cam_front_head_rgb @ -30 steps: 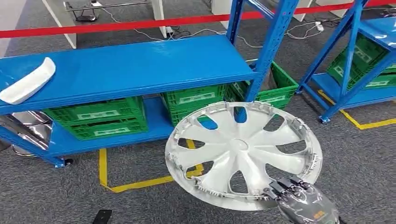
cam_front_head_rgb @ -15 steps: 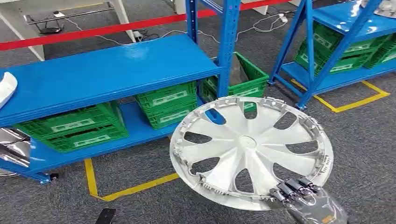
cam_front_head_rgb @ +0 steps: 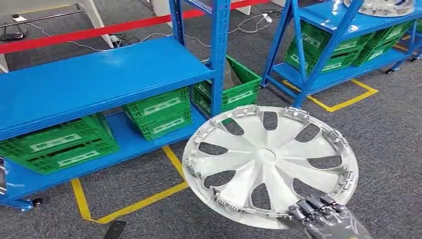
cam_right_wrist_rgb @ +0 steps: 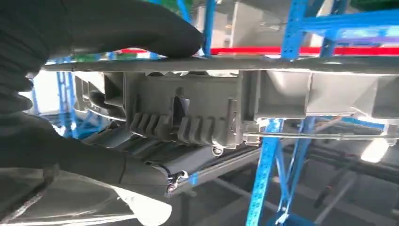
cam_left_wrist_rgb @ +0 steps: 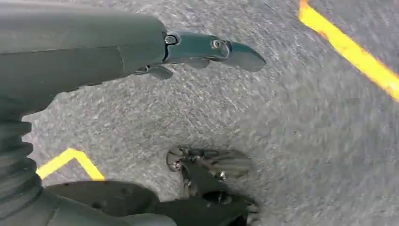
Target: Take the parts from the cabinet and place them on the table.
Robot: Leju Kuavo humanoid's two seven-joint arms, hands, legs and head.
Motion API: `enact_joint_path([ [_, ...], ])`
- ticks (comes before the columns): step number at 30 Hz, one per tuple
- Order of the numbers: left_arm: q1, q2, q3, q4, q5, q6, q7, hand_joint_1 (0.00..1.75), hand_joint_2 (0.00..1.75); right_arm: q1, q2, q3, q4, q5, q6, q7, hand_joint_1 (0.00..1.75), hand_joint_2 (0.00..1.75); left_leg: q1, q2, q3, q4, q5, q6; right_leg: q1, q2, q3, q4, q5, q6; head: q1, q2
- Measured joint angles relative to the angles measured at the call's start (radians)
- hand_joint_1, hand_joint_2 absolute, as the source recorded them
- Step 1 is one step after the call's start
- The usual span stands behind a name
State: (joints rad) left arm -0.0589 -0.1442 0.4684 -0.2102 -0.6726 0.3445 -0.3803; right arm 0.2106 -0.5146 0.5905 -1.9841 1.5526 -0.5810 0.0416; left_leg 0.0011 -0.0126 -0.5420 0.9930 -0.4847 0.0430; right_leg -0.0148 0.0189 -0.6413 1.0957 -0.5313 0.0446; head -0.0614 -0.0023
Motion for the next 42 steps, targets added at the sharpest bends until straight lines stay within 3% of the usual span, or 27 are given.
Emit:
enact_joint_path([
  [2, 0.007, 0.002, -0.013, 0.0, -0.02, 0.01, 0.012, 0.0, 1.75, 0.017, 0.019, 0.001, 0.0, 0.012, -0.026, 0.022, 1.43, 1.75, -0.003, 0.024, -0.002, 0.0, 0.0, 0.001, -0.002, -0.011, -0.075, 0.164, -0.072, 0.006, -0.002, 0.0],
  [3, 0.009, 0.006, -0.018, 0.0, -0.026, 0.016, 0.021, 0.0, 1.75, 0.031, 0.027, 0.0, 0.0, 0.013, -0.038, 0.037, 1.43, 1.75, -0.004, 0.034, -0.003, 0.001, -0.001, 0.001, -0.003, -0.012, -0.096, 0.215, -0.084, 0.009, -0.001, 0.0],
  [4, 0.01, 0.012, -0.018, 0.0, -0.028, 0.02, 0.026, 0.0, 1.75, 0.046, 0.031, -0.003, 0.0, 0.016, -0.043, 0.04, 1.43, 1.75, -0.005, 0.043, -0.002, 0.001, -0.001, 0.001, -0.004, -0.013, -0.092, 0.211, -0.07, 0.011, -0.002, 0.0],
  [7, 0.008, 0.027, -0.022, 0.0, -0.051, 0.021, 0.041, 0.0, 1.75, 0.12, 0.049, -0.05, -0.017, 0.018, -0.053, 0.007, 1.43, 1.75, -0.005, 0.063, 0.002, 0.001, -0.005, -0.005, -0.006, -0.041, 0.039, -0.013, 0.034, 0.009, -0.002, 0.0],
  [8, 0.005, 0.031, -0.026, 0.0, -0.065, 0.016, 0.047, 0.0, 1.75, 0.15, 0.066, -0.087, -0.027, 0.018, -0.059, -0.028, 1.43, 1.75, -0.01, 0.067, 0.004, 0.004, -0.008, -0.011, -0.002, -0.086, 0.08, -0.094, 0.029, 0.01, 0.0, 0.0],
  [9, 0.001, 0.033, -0.029, 0.0, -0.074, 0.014, 0.05, 0.0, 1.75, 0.172, 0.08, -0.115, -0.035, 0.018, -0.061, -0.055, 1.43, 1.75, -0.015, 0.069, 0.003, 0.009, -0.011, -0.017, 0.001, -0.075, 0.084, -0.099, 0.033, -0.002, -0.003, 0.0],
  [12, -0.015, 0.032, -0.042, 0.0, -0.087, 0.011, 0.055, 0.0, 1.75, 0.224, 0.122, -0.185, -0.057, 0.02, -0.083, -0.112, 1.43, 1.75, -0.013, 0.091, 0.004, 0.008, -0.008, -0.028, 0.006, -0.048, 0.081, -0.093, 0.036, -0.015, -0.006, 0.0],
  [13, -0.023, 0.03, -0.043, -0.001, -0.092, 0.011, 0.05, 0.0, 1.75, 0.234, 0.133, -0.198, -0.064, 0.02, -0.089, -0.118, 1.43, 1.75, -0.01, 0.087, 0.003, 0.013, -0.017, -0.036, 0.0, -0.04, 0.083, -0.099, 0.043, -0.025, -0.005, 0.0],
  [14, -0.03, 0.029, -0.046, -0.001, -0.096, 0.011, 0.043, 0.0, 1.75, 0.239, 0.143, -0.205, -0.07, 0.02, -0.09, -0.119, 1.43, 1.75, -0.007, 0.055, -0.002, 0.031, -0.037, -0.044, -0.001, -0.035, 0.082, -0.1, 0.045, -0.029, -0.008, 0.0],
  [15, -0.036, 0.027, -0.048, -0.001, -0.096, 0.013, 0.037, 0.0, 1.75, 0.239, 0.149, -0.208, -0.074, 0.02, -0.09, -0.114, 1.43, 1.75, -0.005, 0.033, -0.023, 0.087, -0.076, -0.047, -0.001, -0.027, 0.081, -0.1, 0.046, -0.036, -0.01, 0.0],
  [17, -0.044, 0.025, -0.048, -0.001, -0.09, 0.014, 0.032, 0.0, 1.75, 0.248, 0.151, -0.208, -0.076, 0.02, -0.09, -0.092, 1.43, 1.75, -0.004, 0.021, -0.092, 0.252, -0.156, -0.05, 0.001, -0.009, 0.078, -0.099, 0.048, -0.04, -0.01, 0.0],
  [18, -0.045, 0.023, -0.048, -0.001, -0.09, 0.014, 0.03, 0.0, 1.75, 0.254, 0.153, -0.208, -0.076, 0.02, -0.09, -0.086, 1.43, 1.75, -0.004, 0.021, -0.118, 0.312, -0.175, -0.05, 0.002, 0.0, 0.077, -0.099, 0.049, -0.041, -0.008, 0.0],
  [20, -0.046, 0.018, -0.048, -0.001, -0.092, 0.014, 0.03, 0.0, 1.75, 0.266, 0.158, -0.209, -0.076, 0.02, -0.09, -0.077, 1.43, 1.75, -0.004, 0.02, -0.108, 0.294, -0.136, -0.047, 0.003, 0.023, 0.077, -0.098, 0.05, -0.041, -0.009, 0.0],
  [22, -0.05, 0.015, -0.049, -0.001, -0.106, 0.014, 0.044, 0.0, 1.75, 0.276, 0.164, -0.215, -0.081, 0.02, -0.09, -0.08, 1.43, 1.75, -0.004, 0.005, -0.032, 0.133, -0.044, -0.036, 0.003, 0.045, 0.08, -0.096, 0.05, -0.04, -0.009, 0.0],
  [23, -0.051, 0.014, -0.051, -0.001, -0.114, 0.015, 0.053, 0.0, 1.75, 0.284, 0.167, -0.224, -0.087, 0.02, -0.09, -0.084, 1.43, 1.75, -0.004, -0.029, 0.005, 0.052, -0.01, -0.029, 0.002, 0.052, 0.079, -0.096, 0.051, -0.039, -0.009, 0.0],
  [24, -0.052, 0.015, -0.051, -0.001, -0.118, 0.018, 0.06, 0.0, 1.75, 0.288, 0.172, -0.229, -0.091, 0.02, -0.09, -0.085, 1.43, 1.75, -0.004, -0.068, 0.013, 0.032, -0.02, -0.022, 0.003, 0.057, 0.076, -0.094, 0.052, -0.035, -0.006, 0.0],
  [27, -0.052, 0.009, -0.057, -0.001, -0.125, 0.027, 0.072, 0.0, 1.75, 0.304, 0.172, -0.235, -0.101, 0.02, -0.091, -0.072, 1.43, 1.75, -0.008, -0.049, 0.012, 0.013, -0.021, -0.022, -0.005, 0.087, 0.057, -0.094, 0.064, -0.012, -0.01, 0.0],
  [28, -0.053, 0.009, -0.058, -0.001, -0.127, 0.031, 0.072, 0.0, 1.75, 0.308, 0.172, -0.236, -0.103, 0.02, -0.09, -0.069, 1.43, 1.75, -0.002, -0.038, 0.014, 0.003, -0.015, -0.015, -0.003, 0.097, 0.053, -0.094, 0.065, -0.005, -0.008, 0.0],
  [30, -0.055, 0.008, -0.059, -0.002, -0.127, 0.033, 0.071, 0.0, 1.75, 0.311, 0.172, -0.238, -0.104, 0.02, -0.091, -0.063, 1.43, 1.75, 0.0, -0.017, 0.018, -0.007, -0.008, -0.005, 0.001, 0.02, 0.023, -0.042, 0.025, -0.003, -0.002, 0.0],
  [31, -0.054, 0.008, -0.059, -0.002, -0.126, 0.033, 0.072, 0.0, 1.75, 0.308, 0.172, -0.238, -0.104, 0.019, -0.091, -0.063, 1.43, 1.75, -0.001, -0.003, 0.017, -0.007, -0.009, -0.004, 0.0, -0.002, -0.016, 0.041, -0.022, 0.002, 0.0, 0.0],
  [33, -0.049, 0.009, -0.059, -0.002, -0.125, 0.033, 0.072, 0.0, 1.75, 0.309, 0.172, -0.238, -0.104, 0.019, -0.09, -0.062, 1.43, 1.75, -0.003, 0.023, 0.015, -0.006, -0.009, -0.003, -0.003, -0.011, -0.09, 0.203, -0.089, 0.01, -0.001, 0.0],
  [34, -0.049, 0.009, -0.059, -0.002, -0.125, 0.033, 0.072, 0.0, 1.75, 0.31, 0.172, -0.238, -0.103, 0.019, -0.09, -0.062, 1.43, 1.75, -0.003, 0.035, 0.015, -0.006, -0.009, -0.004, -0.004, -0.013, -0.102, 0.231, -0.09, 0.013, -0.002, 0.0],
  [36, -0.051, 0.008, -0.059, -0.002, -0.125, 0.033, 0.072, 0.0, 1.75, 0.312, 0.172, -0.238, -0.103, 0.019, -0.09, -0.056, 1.43, 1.75, -0.002, 0.053, 0.016, -0.005, -0.011, -0.005, -0.007, -0.02, -0.05, 0.142, -0.031, 0.016, -0.001, 0.0],
  [38, -0.051, 0.008, -0.061, -0.002, -0.138, 0.033, 0.076, 0.0, 1.75, 0.314, 0.172, -0.238, -0.103, 0.019, -0.09, -0.05, 1.43, 1.75, -0.001, 0.069, 0.02, -0.001, -0.017, -0.014, -0.01, -0.056, 0.066, -0.059, 0.045, 0.018, -0.001, 0.0],
  [39, -0.051, 0.013, -0.063, -0.002, -0.143, 0.034, 0.08, 0.0, 1.75, 0.313, 0.174, -0.238, -0.103, 0.019, -0.09, -0.049, 1.43, 1.75, -0.009, 0.073, 0.021, 0.001, -0.021, -0.02, -0.002, -0.083, 0.082, -0.091, 0.024, 0.016, 0.001, 0.0],
  [40, -0.051, 0.013, -0.065, -0.002, -0.146, 0.035, 0.081, 0.0, 1.75, 0.317, 0.176, -0.238, -0.103, 0.019, -0.09, -0.048, 1.43, 1.75, -0.012, 0.079, 0.02, 0.006, -0.024, -0.026, -0.005, -0.066, 0.089, -0.093, 0.034, 0.0, -0.005, 0.0],
  [42, -0.052, 0.015, -0.065, -0.002, -0.148, 0.035, 0.08, 0.0, 1.75, 0.324, 0.187, -0.243, -0.104, 0.019, -0.09, -0.065, 1.43, 1.75, -0.012, 0.088, 0.022, 0.005, -0.02, -0.033, -0.001, -0.053, 0.082, -0.087, 0.034, -0.007, -0.007, 0.0],
])
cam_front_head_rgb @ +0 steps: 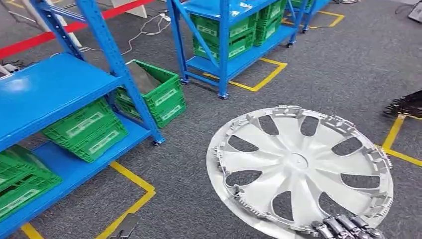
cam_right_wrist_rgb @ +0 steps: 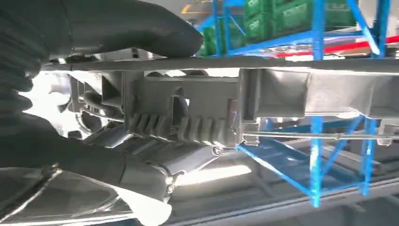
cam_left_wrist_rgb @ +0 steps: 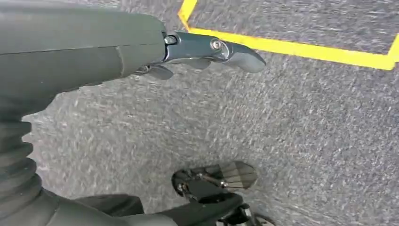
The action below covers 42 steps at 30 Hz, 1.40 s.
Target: Take the parts from the cabinet and place them on the table.
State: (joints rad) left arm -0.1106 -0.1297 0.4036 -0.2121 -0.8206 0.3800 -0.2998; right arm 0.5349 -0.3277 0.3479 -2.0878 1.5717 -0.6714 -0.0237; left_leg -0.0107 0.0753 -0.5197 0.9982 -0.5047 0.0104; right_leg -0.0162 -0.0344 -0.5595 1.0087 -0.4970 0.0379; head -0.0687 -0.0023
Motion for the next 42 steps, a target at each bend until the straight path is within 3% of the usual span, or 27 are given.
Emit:
enact_joint_path([
  [1, -0.001, 0.0, 0.0, 0.0, -0.003, 0.0, 0.0, 0.0, 1.75, 0.003, 0.011, -0.008, -0.003, 0.0, 0.0, -0.014, 1.43, 1.75, 0.002, 0.007, 0.001, 0.001, -0.002, -0.003, 0.0, 0.008, -0.002, -0.001, 0.001, -0.007, 0.0, 0.0],
  [3, -0.002, 0.0, 0.0, -0.001, -0.005, 0.0, 0.0, 0.0, 1.75, 0.003, 0.018, -0.016, -0.007, 0.0, 0.0, -0.026, 1.43, 1.75, 0.008, -0.036, -0.01, 0.035, -0.039, -0.016, -0.004, 0.019, 0.0, -0.004, 0.006, -0.02, -0.003, 0.0],
  [4, -0.003, 0.0, 0.0, -0.001, -0.005, 0.0, 0.0, 0.0, 1.75, 0.002, 0.02, -0.018, -0.007, 0.0, 0.0, -0.03, 1.43, 1.75, 0.009, -0.057, -0.04, 0.107, -0.082, -0.017, -0.003, 0.027, -0.001, -0.004, 0.007, -0.024, -0.005, 0.0],
  [6, 0.0, 0.0, 0.0, 0.0, -0.005, 0.0, 0.0, 0.0, 1.75, 0.005, 0.027, -0.023, -0.007, 0.0, 0.0, -0.032, 1.43, 1.75, 0.009, -0.067, -0.119, 0.283, -0.156, -0.017, 0.001, 0.043, -0.004, -0.004, 0.008, -0.029, -0.005, 0.0],
  [7, 0.001, 0.0, 0.0, 0.0, -0.005, 0.0, 0.0, 0.0, 1.75, 0.006, 0.029, -0.025, -0.007, 0.0, 0.0, -0.032, 1.43, 1.75, 0.009, -0.067, -0.142, 0.327, -0.162, -0.015, 0.004, 0.053, -0.005, -0.003, 0.009, -0.03, -0.005, 0.0],
  [8, 0.002, 0.0, 0.0, 0.0, -0.005, 0.0, 0.0, 0.0, 1.75, 0.007, 0.03, -0.026, -0.007, 0.0, 0.0, -0.032, 1.43, 1.75, 0.008, -0.068, -0.142, 0.323, -0.144, -0.011, 0.006, 0.063, -0.004, -0.003, 0.009, -0.031, -0.004, 0.0],
  [10, 0.001, 0.0, 0.0, -0.001, -0.005, 0.0, 0.0, 0.0, 1.75, 0.009, 0.034, -0.029, -0.007, 0.0, 0.0, -0.033, 1.43, 1.75, 0.005, -0.075, -0.092, 0.205, -0.061, 0.003, 0.01, 0.084, -0.002, -0.002, 0.01, -0.031, -0.004, 0.0],
  [11, 0.0, 0.001, 0.0, -0.001, -0.005, 0.0, 0.0, 0.0, 1.75, 0.008, 0.035, -0.031, -0.007, 0.0, 0.0, -0.034, 1.43, 1.75, 0.001, -0.098, -0.044, 0.098, -0.003, 0.014, 0.011, 0.094, 0.002, -0.003, 0.01, -0.031, -0.004, 0.0],
  [12, 0.0, 0.006, 0.0, -0.001, -0.005, 0.0, 0.0, 0.0, 1.75, 0.008, 0.035, -0.032, -0.007, 0.0, 0.0, -0.034, 1.43, 1.75, -0.002, -0.141, -0.015, 0.038, 0.008, 0.026, 0.008, 0.103, 0.001, -0.003, 0.01, -0.03, -0.002, 0.0],
  [13, 0.0, 0.007, 0.0, -0.001, -0.005, 0.0, 0.0, 0.0, 1.75, 0.007, 0.037, -0.033, -0.007, 0.0, 0.0, -0.034, 1.43, 1.75, 0.0, -0.144, -0.013, 0.02, 0.008, 0.027, 0.012, 0.112, -0.004, 0.001, 0.011, -0.027, -0.002, 0.0],
  [16, -0.001, 0.007, 0.0, -0.001, -0.005, 0.0, 0.0, 0.0, 1.75, 0.01, 0.038, -0.034, -0.007, 0.0, 0.0, -0.032, 1.43, 1.75, -0.005, -0.124, -0.013, 0.009, 0.004, 0.028, 0.003, 0.135, -0.018, -0.006, 0.024, -0.006, -0.007, 0.0],
  [17, -0.001, 0.005, 0.0, -0.001, 0.001, 0.001, -0.001, 0.0, 1.75, 0.01, 0.038, -0.034, -0.007, 0.0, 0.0, -0.028, 1.43, 1.75, 0.01, -0.111, -0.007, -0.015, 0.017, 0.031, 0.006, 0.136, -0.022, 0.0, 0.02, -0.003, -0.005, 0.0],
  [18, -0.003, 0.005, 0.001, -0.002, 0.007, 0.002, -0.007, 0.0, 1.75, 0.011, 0.037, -0.035, -0.007, 0.0, 0.0, -0.022, 1.43, 1.75, 0.006, -0.1, -0.003, -0.02, 0.02, 0.033, 0.008, 0.098, -0.038, 0.02, 0.003, -0.002, -0.005, 0.0],
  [20, -0.005, -0.002, 0.002, -0.002, 0.007, -0.009, -0.025, 0.0, 1.75, 0.002, 0.034, -0.034, -0.005, 0.0, 0.0, -0.008, 1.43, 1.75, 0.004, -0.083, -0.006, -0.022, 0.023, 0.037, 0.006, 0.054, -0.099, 0.153, -0.073, 0.006, 0.003, 0.0],
  [22, -0.004, -0.008, 0.002, -0.002, 0.003, -0.01, -0.029, 0.0, 1.75, 0.0, 0.03, -0.028, 0.0, 0.0, 0.0, 0.015, 1.43, 1.75, 0.002, -0.062, -0.008, -0.021, 0.023, 0.037, 0.002, 0.042, -0.162, 0.29, -0.123, 0.015, 0.003, 0.0],
  [23, -0.004, -0.011, 0.002, -0.002, 0.004, -0.009, -0.029, 0.0, 1.75, 0.0, 0.028, -0.023, 0.004, 0.0, 0.0, 0.027, 1.43, 1.75, 0.003, -0.053, -0.008, -0.02, 0.023, 0.037, 0.001, 0.04, -0.166, 0.301, -0.115, 0.019, 0.005, 0.0],
  [25, -0.005, -0.017, 0.002, -0.002, 0.004, -0.008, -0.029, 0.0, 1.75, -0.003, 0.019, -0.011, 0.008, 0.0, 0.0, 0.049, 1.43, 1.75, 0.004, -0.035, -0.008, -0.018, 0.02, 0.033, -0.004, 0.03, -0.103, 0.188, -0.046, 0.024, 0.005, 0.0],
  [26, -0.005, -0.019, 0.002, -0.002, 0.004, -0.007, -0.031, 0.0, 1.75, -0.005, 0.012, -0.007, 0.008, 0.0, 0.0, 0.059, 1.43, 1.75, 0.006, -0.027, -0.007, -0.014, 0.017, 0.028, -0.007, 0.015, -0.046, 0.085, -0.003, 0.026, 0.004, 0.0],
  [27, -0.006, -0.018, 0.003, -0.002, 0.006, -0.007, -0.036, 0.0, 1.75, -0.008, 0.008, -0.005, 0.008, 0.0, 0.0, 0.067, 1.43, 1.75, 0.003, -0.021, -0.007, -0.007, 0.012, 0.02, -0.007, -0.02, -0.003, 0.002, 0.004, 0.031, 0.006, 0.0],
  [29, -0.007, -0.016, 0.008, -0.003, 0.01, -0.007, -0.042, 0.0, 1.75, -0.014, 0.002, 0.001, 0.01, 0.0, 0.0, 0.077, 1.43, 1.75, -0.004, -0.011, -0.012, 0.001, 0.006, 0.01, 0.0, -0.006, 0.006, -0.005, 0.001, 0.005, 0.001, 0.0],
  [32, -0.009, -0.015, 0.014, -0.003, 0.013, -0.007, -0.043, 0.0, 1.75, -0.012, -0.008, 0.009, 0.01, 0.0, 0.0, 0.089, 1.43, 1.75, 0.0, 0.004, -0.01, 0.005, 0.002, -0.001, 0.002, 0.014, 0.001, -0.005, 0.005, -0.012, 0.001, 0.0],
  [33, -0.011, -0.015, 0.016, -0.003, 0.013, -0.009, -0.044, 0.0, 1.75, -0.01, -0.008, 0.009, 0.01, 0.0, 0.0, 0.092, 1.43, 1.75, 0.005, -0.022, -0.016, 0.021, -0.016, -0.008, 0.0, 0.017, 0.001, -0.006, 0.008, -0.018, 0.0, 0.0],
  [35, -0.012, -0.019, 0.019, -0.003, 0.013, -0.01, -0.045, 0.0, 1.75, -0.011, -0.008, 0.01, 0.01, 0.0, 0.0, 0.095, 1.43, 1.75, 0.006, -0.059, -0.07, 0.152, -0.096, -0.012, 0.001, 0.03, -0.001, -0.005, 0.009, -0.026, -0.003, 0.0],
  [37, -0.01, -0.021, 0.023, -0.003, 0.013, -0.01, -0.045, 0.0, 1.75, -0.01, -0.008, 0.01, 0.01, 0.0, 0.0, 0.095, 1.43, 1.75, 0.006, -0.066, -0.141, 0.308, -0.155, -0.01, 0.006, 0.047, -0.004, -0.005, 0.01, -0.03, -0.003, 0.0],
  [39, -0.01, -0.023, 0.025, -0.003, 0.013, -0.01, -0.045, 0.0, 1.75, -0.009, -0.008, 0.01, 0.01, 0.0, 0.0, 0.095, 1.43, 1.75, 0.005, -0.068, -0.142, 0.305, -0.124, -0.001, 0.011, 0.068, -0.003, -0.005, 0.011, -0.032, -0.003, 0.0],
  [41, -0.01, -0.023, 0.026, -0.003, 0.012, -0.009, -0.045, 0.0, 1.75, -0.008, -0.008, 0.01, 0.01, 0.0, 0.0, 0.095, 1.43, 1.75, -0.001, -0.085, -0.071, 0.148, -0.027, 0.016, 0.012, 0.09, 0.002, -0.005, 0.011, -0.032, -0.003, 0.0],
  [42, -0.01, -0.021, 0.026, -0.003, 0.012, -0.009, -0.045, 0.0, 1.75, -0.008, -0.008, 0.01, 0.01, 0.0, 0.0, 0.095, 1.43, 1.75, -0.004, -0.114, -0.035, 0.064, 0.015, 0.025, 0.011, 0.098, 0.004, -0.005, 0.011, -0.031, -0.003, 0.0],
])
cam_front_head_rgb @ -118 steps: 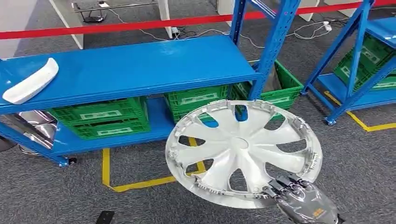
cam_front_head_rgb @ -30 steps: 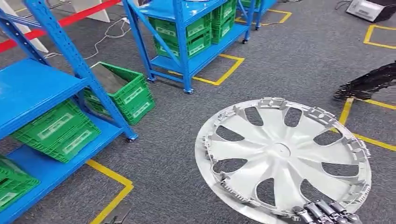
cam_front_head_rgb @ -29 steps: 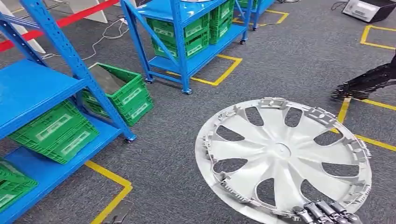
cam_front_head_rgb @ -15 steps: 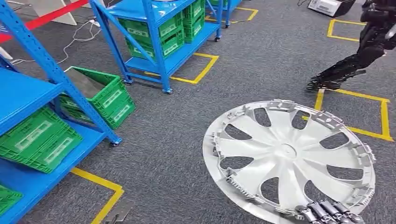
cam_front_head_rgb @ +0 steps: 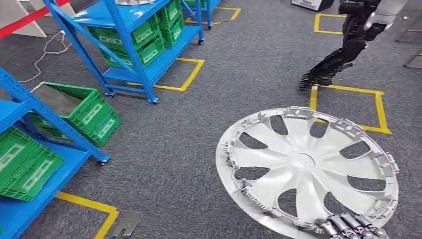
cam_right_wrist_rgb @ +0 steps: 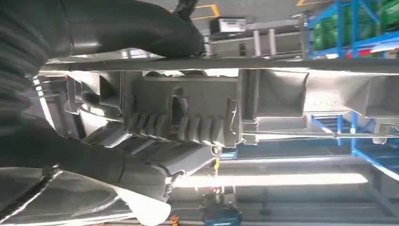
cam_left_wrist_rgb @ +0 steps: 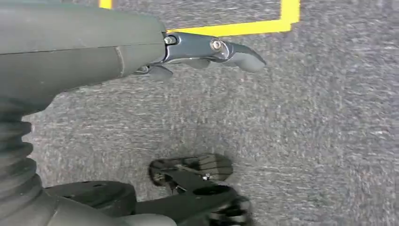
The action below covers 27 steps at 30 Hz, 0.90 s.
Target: Take the parts from the cabinet and place them on the table.
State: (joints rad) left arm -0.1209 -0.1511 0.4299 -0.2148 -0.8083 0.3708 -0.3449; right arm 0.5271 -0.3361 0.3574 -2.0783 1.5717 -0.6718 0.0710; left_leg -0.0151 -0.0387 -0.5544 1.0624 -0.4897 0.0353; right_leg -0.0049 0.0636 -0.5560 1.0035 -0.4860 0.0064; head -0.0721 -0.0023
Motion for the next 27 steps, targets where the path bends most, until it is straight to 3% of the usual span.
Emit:
enact_joint_path([
  [1, 0.0, 0.004, 0.001, 0.0, 0.0, 0.0, 0.0, 0.0, 1.75, -0.001, 0.0, 0.0, 0.0, 0.0, 0.0, 0.0, 1.43, 1.75, 0.0, -0.028, 0.015, -0.032, -0.006, 0.008, 0.003, 0.007, -0.002, 0.002, 0.0, 0.003, 0.002, 0.0],
  [5, -0.002, 0.002, 0.001, 0.0, -0.001, 0.0, 0.0, 0.0, 1.75, 0.006, 0.0, -0.001, -0.001, 0.0, 0.0, -0.002, 1.43, 1.75, -0.001, -0.002, 0.021, -0.065, -0.004, 0.01, -0.004, 0.041, -0.02, -0.004, 0.013, 0.025, -0.002, 0.0],
  [6, -0.003, 0.002, 0.001, 0.0, -0.004, 0.0, 0.0, 0.0, 1.75, 0.011, 0.0, -0.002, -0.003, 0.0, 0.0, -0.002, 1.43, 1.75, 0.006, 0.014, 0.029, -0.083, 0.006, 0.01, -0.004, 0.011, -0.032, 0.01, 0.002, 0.025, -0.001, 0.0],
  [7, -0.004, 0.001, 0.001, 0.0, -0.008, -0.001, 0.0, 0.0, 1.75, 0.012, 0.0, -0.003, -0.003, 0.0, 0.0, -0.003, 1.43, 1.75, 0.004, 0.018, 0.031, -0.088, 0.008, 0.015, -0.001, -0.027, -0.048, 0.044, -0.026, 0.028, 0.003, 0.0],
  [8, -0.004, 0.0, 0.001, 0.0, -0.008, -0.002, 0.0, 0.0, 1.75, 0.01, 0.0, -0.003, -0.003, 0.0, 0.0, -0.004, 1.43, 1.75, 0.005, 0.028, 0.03, -0.088, 0.009, 0.017, -0.002, -0.043, -0.081, 0.115, -0.064, 0.033, 0.007, 0.0],
  [10, 0.0, -0.002, 0.001, 0.0, -0.008, -0.002, 0.001, 0.0, 1.75, 0.012, 0.0, -0.005, -0.003, 0.0, 0.0, -0.008, 1.43, 1.75, 0.003, 0.051, 0.028, -0.087, 0.008, 0.019, -0.006, -0.054, -0.155, 0.271, -0.128, 0.044, 0.006, 0.0],
  [11, 0.0, -0.002, 0.001, 0.0, -0.008, -0.002, 0.001, 0.0, 1.75, 0.012, 0.0, -0.005, -0.003, 0.0, 0.0, -0.009, 1.43, 1.75, 0.004, 0.062, 0.028, -0.087, 0.007, 0.018, -0.009, -0.055, -0.176, 0.311, -0.133, 0.049, 0.007, 0.0],
  [12, 0.0, -0.003, 0.001, 0.0, -0.008, -0.002, 0.001, 0.0, 1.75, 0.013, 0.0, -0.005, -0.003, 0.0, 0.0, -0.009, 1.43, 1.75, 0.005, 0.072, 0.028, -0.087, 0.006, 0.016, -0.012, -0.058, -0.168, 0.295, -0.112, 0.053, 0.006, 0.0],
  [13, -0.001, -0.004, 0.001, 0.0, -0.009, -0.002, 0.001, 0.0, 1.75, 0.013, 0.0, -0.005, -0.003, 0.0, 0.0, -0.008, 1.43, 1.75, 0.006, 0.08, 0.029, -0.086, 0.004, 0.014, -0.016, -0.063, -0.135, 0.233, -0.073, 0.057, 0.007, 0.0],
  [15, -0.001, -0.006, 0.001, 0.0, -0.009, -0.003, 0.002, 0.0, 1.75, 0.015, 0.0, -0.007, -0.004, 0.0, 0.0, -0.009, 1.43, 1.75, 0.011, 0.094, 0.031, -0.077, -0.004, 0.001, -0.022, -0.095, -0.031, 0.045, 0.005, 0.065, 0.007, 0.0],
  [16, -0.001, -0.005, 0.001, 0.0, -0.01, -0.004, 0.002, 0.0, 1.75, 0.012, 0.0, -0.008, -0.003, 0.0, 0.0, -0.01, 1.43, 1.75, 0.006, 0.1, 0.03, -0.072, -0.009, -0.007, -0.013, -0.121, -0.011, 0.006, -0.018, 0.063, 0.009, 0.0],
  [17, -0.002, -0.005, 0.001, 0.0, -0.011, -0.004, 0.003, 0.0, 1.75, 0.015, 0.0, -0.009, -0.007, 0.0, 0.0, -0.011, 1.43, 1.75, 0.002, 0.105, 0.028, -0.06, -0.015, -0.013, -0.016, -0.105, -0.002, -0.001, -0.004, 0.045, 0.006, 0.0],
  [20, -0.003, -0.005, 0.001, 0.0, -0.011, -0.003, 0.003, 0.0, 1.75, 0.018, 0.001, -0.01, -0.009, 0.0, 0.0, -0.014, 1.43, 1.75, 0.004, 0.12, 0.031, -0.061, -0.014, -0.02, -0.012, -0.085, -0.011, 0.008, -0.005, 0.029, 0.005, 0.0],
  [21, -0.004, -0.005, 0.001, 0.0, -0.012, -0.003, 0.003, 0.0, 1.75, 0.018, 0.001, -0.01, -0.011, 0.0, 0.0, -0.014, 1.43, 1.75, 0.006, 0.122, 0.029, -0.057, -0.023, -0.026, -0.015, -0.078, -0.009, 0.004, -0.002, 0.02, 0.003, 0.0],
  [22, -0.005, -0.005, 0.001, 0.0, -0.014, -0.003, 0.003, 0.0, 1.75, 0.018, 0.001, -0.01, -0.013, 0.0, 0.0, -0.016, 1.43, 1.75, 0.01, 0.087, 0.025, -0.034, -0.045, -0.032, -0.015, -0.073, -0.009, 0.004, -0.001, 0.015, 0.003, 0.0],
  [23, -0.007, -0.005, 0.001, 0.0, -0.015, -0.003, 0.003, 0.0, 1.75, 0.017, 0.001, -0.012, -0.014, 0.0, 0.0, -0.017, 1.43, 1.75, 0.012, 0.061, -0.002, 0.028, -0.084, -0.035, -0.015, -0.067, -0.01, 0.004, 0.0, 0.01, 0.002, 0.0],
  [25, -0.004, -0.005, 0.001, 0.0, -0.015, -0.004, 0.003, 0.0, 1.75, 0.017, 0.001, -0.014, -0.014, 0.0, 0.0, -0.017, 1.43, 1.75, 0.012, 0.048, -0.08, 0.202, -0.161, -0.034, -0.011, -0.049, -0.014, 0.005, 0.003, 0.004, 0.001, 0.0],
  [26, -0.002, -0.005, 0.001, 0.0, -0.015, -0.004, 0.003, 0.0, 1.75, 0.017, 0.001, -0.014, -0.014, 0.0, 0.0, -0.017, 1.43, 1.75, 0.012, 0.047, -0.11, 0.261, -0.176, -0.031, -0.007, -0.039, -0.016, 0.005, 0.004, 0.003, 0.001, 0.0],
  [27, -0.001, -0.005, 0.001, 0.0, -0.016, -0.004, 0.003, 0.0, 1.75, 0.017, 0.001, -0.014, -0.014, 0.0, 0.0, -0.017, 1.43, 1.75, 0.012, 0.046, -0.116, 0.267, -0.163, -0.025, -0.004, -0.028, -0.016, 0.005, 0.004, 0.002, 0.001, 0.0],
])
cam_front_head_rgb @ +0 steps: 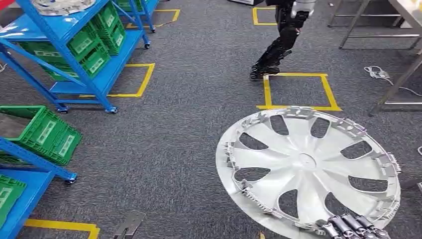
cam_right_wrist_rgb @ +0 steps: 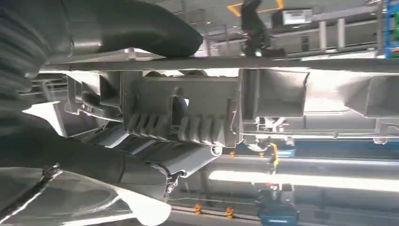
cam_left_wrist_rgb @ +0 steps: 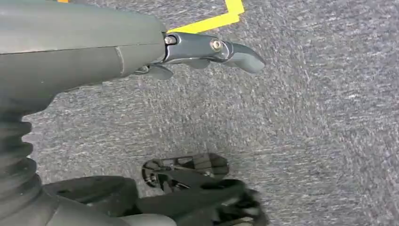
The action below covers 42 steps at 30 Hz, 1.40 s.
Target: Take the parts from the cabinet and place them on the table.
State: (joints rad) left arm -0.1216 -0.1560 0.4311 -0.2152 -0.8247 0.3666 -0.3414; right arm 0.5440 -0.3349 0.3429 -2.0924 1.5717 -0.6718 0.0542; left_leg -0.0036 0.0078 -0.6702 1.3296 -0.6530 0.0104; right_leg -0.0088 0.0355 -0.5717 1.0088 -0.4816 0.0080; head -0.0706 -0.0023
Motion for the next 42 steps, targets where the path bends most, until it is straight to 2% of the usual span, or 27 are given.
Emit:
enact_joint_path([
  [1, 0.0, 0.0, 0.0, 0.0, 0.0, 0.0, 0.0, 0.0, 1.75, 0.0, 0.0, 0.0, 0.0, 0.0, 0.0, 0.0, 1.43, 1.75, -0.002, -0.001, 0.011, -0.031, 0.029, 0.007, 0.002, 0.009, 0.0, 0.0, 0.001, -0.001, 0.0, 0.0],
  [3, -0.002, 0.001, 0.0, 0.0, -0.001, 0.0, 0.0, 0.0, 1.75, 0.0, 0.0, 0.0, 0.0, 0.0, 0.0, 0.0, 1.43, 1.75, -0.011, -0.019, 0.085, -0.2, 0.128, 0.025, 0.003, 0.031, 0.003, 0.0, 0.002, -0.002, 0.0, 0.0],
  [4, -0.002, 0.002, 0.0, 0.0, -0.001, 0.0, 0.0, 0.0, 1.75, 0.0, 0.0, 0.0, 0.0, 0.0, 0.0, 0.0, 1.43, 1.75, -0.016, -0.053, 0.122, -0.284, 0.165, 0.033, 0.001, 0.037, 0.002, -0.001, 0.003, -0.002, 0.0, 0.0],
  [5, -0.003, 0.005, 0.0, 0.0, -0.001, 0.0, 0.0, 0.0, 1.75, 0.0, 0.0, 0.0, 0.0, 0.0, 0.0, 0.0, 1.43, 1.75, -0.016, -0.077, 0.134, -0.31, 0.152, 0.04, 0.005, 0.044, -0.001, 0.002, 0.005, 0.004, 0.002, 0.0],
  [9, -0.005, 0.003, 0.0, 0.0, -0.001, 0.001, 0.0, 0.0, 1.75, 0.001, 0.0, 0.0, -0.001, 0.0, 0.0, 0.0, 1.43, 1.75, -0.014, -0.049, 0.139, -0.338, 0.167, 0.043, -0.003, 0.075, -0.015, -0.006, 0.017, 0.026, 0.001, 0.0],
  [10, -0.007, 0.003, 0.0, 0.0, -0.001, 0.002, 0.0, 0.0, 1.75, 0.003, 0.0, -0.002, -0.001, 0.0, 0.0, 0.0, 1.43, 1.75, -0.01, -0.034, 0.145, -0.352, 0.175, 0.043, 0.0, 0.032, -0.029, 0.012, 0.002, 0.024, 0.001, 0.0],
  [12, -0.007, 0.002, 0.0, -0.001, -0.001, 0.0, 0.0, 0.0, 1.75, -0.003, 0.0, -0.002, -0.001, 0.0, 0.0, 0.0, 1.43, 1.75, -0.011, -0.018, 0.141, -0.356, 0.178, 0.049, 0.001, -0.015, -0.082, 0.128, -0.07, 0.031, 0.009, 0.0],
  [14, 0.0, 0.002, 0.0, -0.001, -0.001, -0.003, 0.0, 0.0, 1.75, -0.001, 0.0, -0.002, 0.0, 0.0, 0.0, 0.0, 1.43, 1.75, -0.011, 0.007, 0.138, -0.354, 0.178, 0.049, -0.003, -0.025, -0.147, 0.273, -0.131, 0.041, 0.009, 0.0],
  [15, 0.001, 0.002, 0.0, -0.001, -0.001, -0.003, 0.0, 0.0, 1.75, -0.001, 0.0, -0.002, 0.0, 0.0, 0.0, 0.0, 1.43, 1.75, -0.011, 0.017, 0.136, -0.354, 0.178, 0.049, -0.005, -0.028, -0.159, 0.302, -0.133, 0.045, 0.009, 0.0],
  [16, 0.001, 0.002, 0.0, -0.001, -0.001, -0.003, 0.0, 0.0, 1.75, -0.001, 0.0, -0.002, 0.0, 0.0, 0.0, 0.0, 1.43, 1.75, -0.011, 0.027, 0.136, -0.353, 0.178, 0.048, -0.009, -0.031, -0.147, 0.283, -0.113, 0.049, 0.009, 0.0],
  [17, 0.0, 0.001, 0.0, -0.001, -0.001, -0.004, 0.0, 0.0, 1.75, -0.001, 0.0, -0.002, 0.0, 0.0, 0.0, 0.0, 1.43, 1.75, -0.01, 0.037, 0.136, -0.352, 0.176, 0.046, -0.013, -0.038, -0.106, 0.21, -0.071, 0.053, 0.009, 0.0],
  [19, -0.001, 0.0, 0.0, -0.001, -0.002, -0.005, 0.0, 0.0, 1.75, -0.003, 0.0, -0.001, 0.0, 0.0, 0.0, 0.0, 1.43, 1.75, -0.008, 0.051, 0.136, -0.339, 0.168, 0.034, -0.018, -0.077, 0.007, 0.018, 0.0, 0.061, 0.01, 0.0],
  [20, -0.002, 0.0, 0.0, -0.001, -0.002, -0.005, 0.0, 0.0, 1.75, -0.008, 0.0, 0.0, 0.001, 0.0, 0.0, 0.0, 1.43, 1.75, -0.008, 0.059, 0.137, -0.337, 0.166, 0.027, -0.01, -0.095, 0.015, 0.001, -0.029, 0.052, 0.009, 0.0],
  [22, -0.003, 0.0, 0.0, -0.001, -0.005, -0.007, 0.0, 0.0, 1.75, -0.012, 0.0, 0.005, 0.005, 0.0, -0.001, -0.001, 1.43, 1.75, -0.014, 0.067, 0.136, -0.328, 0.161, 0.016, -0.009, -0.082, 0.022, -0.004, -0.014, 0.034, 0.008, 0.0],
  [24, -0.006, -0.001, 0.0, -0.002, -0.01, -0.01, 0.002, 0.0, 1.75, -0.021, 0.0, 0.01, 0.013, 0.0, -0.002, -0.003, 1.43, 1.75, -0.013, 0.081, 0.137, -0.329, 0.162, 0.012, -0.007, -0.067, 0.015, -0.002, -0.012, 0.026, 0.005, 0.0],
  [25, -0.008, -0.001, 0.0, -0.002, -0.012, -0.011, 0.002, 0.0, 1.75, -0.025, 0.0, 0.015, 0.015, 0.0, -0.002, -0.004, 1.43, 1.75, -0.01, 0.076, 0.136, -0.324, 0.153, 0.004, -0.012, -0.06, 0.017, -0.006, -0.007, 0.016, 0.005, 0.0],
  [26, -0.01, -0.001, 0.0, -0.003, -0.012, -0.011, 0.002, 0.0, 1.75, -0.027, 0.0, 0.018, 0.018, 0.0, -0.002, -0.004, 1.43, 1.75, -0.007, 0.044, 0.13, -0.303, 0.132, -0.003, -0.012, -0.055, 0.015, -0.006, -0.006, 0.011, 0.003, 0.0],
  [28, -0.008, -0.002, 0.0, -0.003, -0.012, -0.011, 0.003, 0.0, 1.75, -0.036, 0.0, 0.021, 0.024, 0.002, -0.003, -0.005, 1.43, 1.75, -0.003, 0.006, 0.066, -0.151, 0.046, -0.009, -0.011, -0.039, 0.011, -0.006, -0.003, 0.003, -0.002, 0.0],
  [30, -0.004, -0.002, 0.0, -0.003, -0.013, -0.011, 0.004, 0.0, 1.75, -0.039, 0.0, 0.024, 0.031, 0.002, -0.003, -0.007, 1.43, 1.75, -0.003, 0.002, -0.001, -0.007, -0.003, -0.007, -0.007, -0.02, 0.007, -0.005, -0.001, 0.0, -0.003, 0.0],
  [31, -0.004, -0.003, 0.0, -0.003, -0.014, -0.011, 0.005, 0.0, 1.75, -0.04, 0.0, 0.025, 0.034, 0.002, -0.003, -0.009, 1.43, 1.75, -0.003, 0.001, -0.007, 0.002, 0.005, -0.003, -0.005, -0.011, 0.007, -0.005, 0.0, 0.0, -0.002, 0.0],
  [32, -0.004, -0.003, 0.0, -0.003, -0.016, -0.011, 0.006, 0.0, 1.75, -0.045, 0.0, 0.029, 0.038, 0.002, -0.003, -0.01, 1.43, 1.75, -0.004, 0.0, 0.009, -0.036, 0.042, 0.004, -0.002, 0.001, 0.007, -0.005, 0.001, -0.001, -0.002, 0.0],
  [34, -0.006, -0.002, 0.0, -0.003, -0.017, -0.011, 0.006, 0.0, 1.75, -0.053, 0.0, 0.038, 0.047, 0.002, -0.003, -0.011, 1.43, 1.75, -0.01, -0.02, 0.088, -0.213, 0.14, 0.024, 0.0, 0.022, 0.009, -0.005, 0.002, -0.001, -0.002, 0.0],
  [35, -0.007, -0.002, 0.0, -0.003, -0.019, -0.011, 0.006, 0.0, 1.75, -0.057, 0.0, 0.043, 0.05, 0.002, -0.003, -0.011, 1.43, 1.75, -0.016, -0.052, 0.123, -0.294, 0.171, 0.034, -0.003, 0.03, 0.008, -0.006, 0.004, 0.0, -0.003, 0.0],
  [36, -0.007, 0.001, 0.0, -0.003, -0.019, -0.011, 0.006, 0.0, 1.75, -0.063, 0.0, 0.047, 0.055, 0.002, -0.004, -0.011, 1.43, 1.75, -0.014, -0.074, 0.133, -0.318, 0.16, 0.041, 0.001, 0.037, 0.004, -0.003, 0.005, 0.004, 0.0, 0.0],
  [39, -0.009, -0.002, 0.0, -0.003, -0.023, -0.01, 0.008, 0.0, 1.75, -0.078, -0.001, 0.064, 0.073, 0.002, -0.006, -0.01, 1.43, 1.75, -0.019, -0.055, 0.132, -0.325, 0.163, 0.038, -0.009, 0.061, -0.006, -0.01, 0.016, 0.021, -0.003, 0.0],
  [40, -0.011, -0.003, 0.0, -0.003, -0.024, -0.01, 0.008, 0.0, 1.75, -0.082, -0.001, 0.068, 0.078, 0.002, -0.006, -0.01, 1.43, 1.75, -0.011, -0.045, 0.137, -0.344, 0.174, 0.041, -0.003, 0.065, -0.007, -0.009, 0.016, 0.028, -0.001, 0.0],
  [42, -0.015, -0.004, 0.0, -0.003, -0.025, -0.01, 0.008, 0.0, 1.75, -0.092, -0.002, 0.073, 0.089, 0.002, -0.006, -0.01, 1.43, 1.75, -0.009, -0.025, 0.141, -0.358, 0.183, 0.048, -0.001, -0.007, -0.042, 0.051, -0.034, 0.031, 0.006, 0.0],
])
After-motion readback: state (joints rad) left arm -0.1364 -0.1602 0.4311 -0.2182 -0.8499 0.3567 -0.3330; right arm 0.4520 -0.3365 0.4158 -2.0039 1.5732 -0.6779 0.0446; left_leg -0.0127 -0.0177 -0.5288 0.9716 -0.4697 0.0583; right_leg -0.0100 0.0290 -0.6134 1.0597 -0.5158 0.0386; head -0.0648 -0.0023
